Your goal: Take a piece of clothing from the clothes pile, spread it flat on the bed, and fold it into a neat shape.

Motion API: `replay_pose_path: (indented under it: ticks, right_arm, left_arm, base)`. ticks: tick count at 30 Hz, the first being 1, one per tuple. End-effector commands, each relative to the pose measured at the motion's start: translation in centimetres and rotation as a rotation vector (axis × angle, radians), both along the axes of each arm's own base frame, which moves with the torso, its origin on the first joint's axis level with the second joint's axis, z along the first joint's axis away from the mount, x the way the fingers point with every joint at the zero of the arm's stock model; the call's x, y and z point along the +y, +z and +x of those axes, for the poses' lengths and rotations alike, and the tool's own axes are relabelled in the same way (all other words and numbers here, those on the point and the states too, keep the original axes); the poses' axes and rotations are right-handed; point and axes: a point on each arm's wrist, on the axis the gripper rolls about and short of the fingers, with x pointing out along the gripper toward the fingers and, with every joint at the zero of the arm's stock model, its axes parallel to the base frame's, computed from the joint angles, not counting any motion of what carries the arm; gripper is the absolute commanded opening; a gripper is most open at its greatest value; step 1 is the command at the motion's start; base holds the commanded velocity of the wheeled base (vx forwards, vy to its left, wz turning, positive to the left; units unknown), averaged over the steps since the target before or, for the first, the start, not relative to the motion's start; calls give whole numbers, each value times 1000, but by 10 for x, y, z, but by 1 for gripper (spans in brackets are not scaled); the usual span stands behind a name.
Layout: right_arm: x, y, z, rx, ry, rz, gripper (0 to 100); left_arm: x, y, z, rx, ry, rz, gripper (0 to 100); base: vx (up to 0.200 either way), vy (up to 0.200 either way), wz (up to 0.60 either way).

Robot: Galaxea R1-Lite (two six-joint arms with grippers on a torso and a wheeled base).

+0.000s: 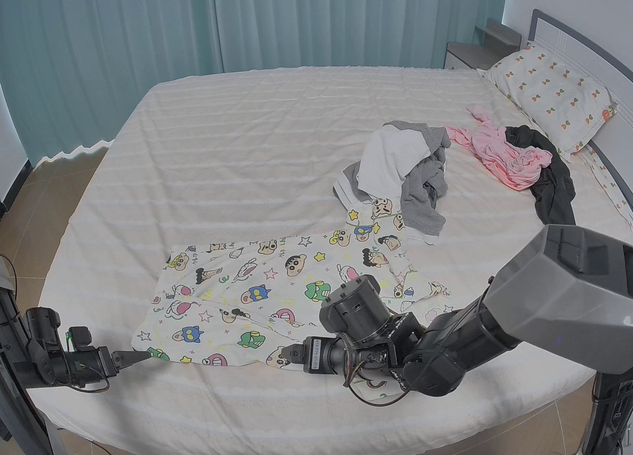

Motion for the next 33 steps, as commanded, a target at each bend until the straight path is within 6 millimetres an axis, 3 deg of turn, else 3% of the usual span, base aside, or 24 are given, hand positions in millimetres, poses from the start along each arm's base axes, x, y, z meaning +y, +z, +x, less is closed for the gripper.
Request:
replay_pose_path:
  ticks: [1,17,21,27,33]
  right_arm:
    - [6,-15,4,12,-2,-22,100]
    - [20,-17,-1,3,25,-16,100]
    - [25,-27,-6,12,37,-38,100]
    - [31,-32,4,-52,-23,-74,100]
    - [30,-23,20,-164,-82,-128,100]
  left_arm:
    - [0,-2,-1,8,3,-6,100]
    - [0,-5,0,17,2,-12,100]
    - [1,-4,0,13,2,-10,100]
    - [1,-4,0,14,1,-9,100]
    - [1,-4,1,11,1,-8,100]
  base:
    - [0,0,0]
    - [0,0,0]
    - [0,0,0]
    - [0,0,0]
    - [0,0,0]
